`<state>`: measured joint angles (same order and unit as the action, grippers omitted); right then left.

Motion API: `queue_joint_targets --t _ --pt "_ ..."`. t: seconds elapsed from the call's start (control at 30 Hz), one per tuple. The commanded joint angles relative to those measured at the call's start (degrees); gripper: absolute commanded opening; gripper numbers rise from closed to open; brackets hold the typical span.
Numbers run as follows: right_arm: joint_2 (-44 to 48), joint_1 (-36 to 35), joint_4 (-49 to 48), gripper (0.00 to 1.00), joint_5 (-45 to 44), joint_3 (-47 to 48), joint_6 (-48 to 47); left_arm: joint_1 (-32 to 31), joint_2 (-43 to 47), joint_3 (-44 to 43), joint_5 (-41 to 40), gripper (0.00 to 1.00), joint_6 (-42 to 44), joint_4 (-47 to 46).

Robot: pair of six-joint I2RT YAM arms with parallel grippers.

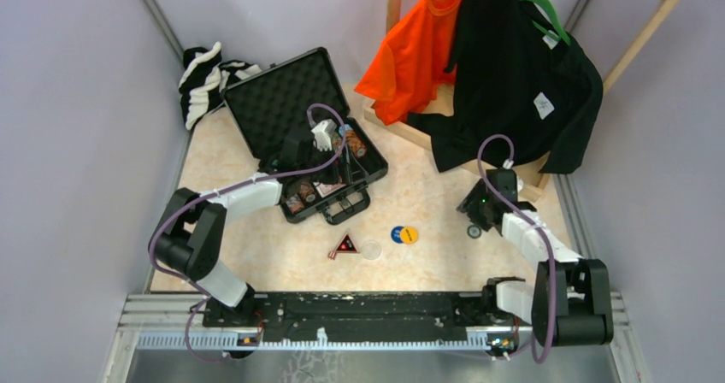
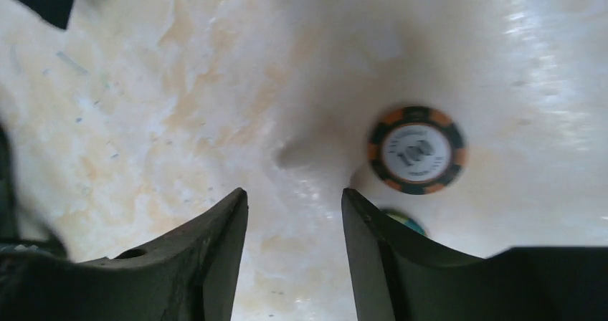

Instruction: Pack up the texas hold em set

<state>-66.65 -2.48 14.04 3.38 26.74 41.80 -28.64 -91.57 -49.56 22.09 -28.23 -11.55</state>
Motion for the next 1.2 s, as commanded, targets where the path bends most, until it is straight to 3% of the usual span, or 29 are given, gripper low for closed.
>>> queue_joint_targets --t 0.0,0.33,0.8,1.17 --pt "1.51 -0.17 12.11 0.55 -12.65 6.84 -5.99 -0.18 1.16 0.34 0.55 0.99 0.47 -1.15" --pt "-1.09 1.23 18.22 0.59 -21.15 12.13 -8.15 -0.19 0.43 0.34 1.98 0.99 -0.13 -1.72" --pt "-11.24 2.06 14.7 0.6 -18.98 12.03 -9.87 -0.21 -0.27 0.35 2.8 0.99 -0.47 -2.34" --pt "-11.73 2.09 14.17 0.45 -18.31 11.59 -9.88 -0.18 -1.11 0.13 3.55 0.99 -0.78 -2.6"
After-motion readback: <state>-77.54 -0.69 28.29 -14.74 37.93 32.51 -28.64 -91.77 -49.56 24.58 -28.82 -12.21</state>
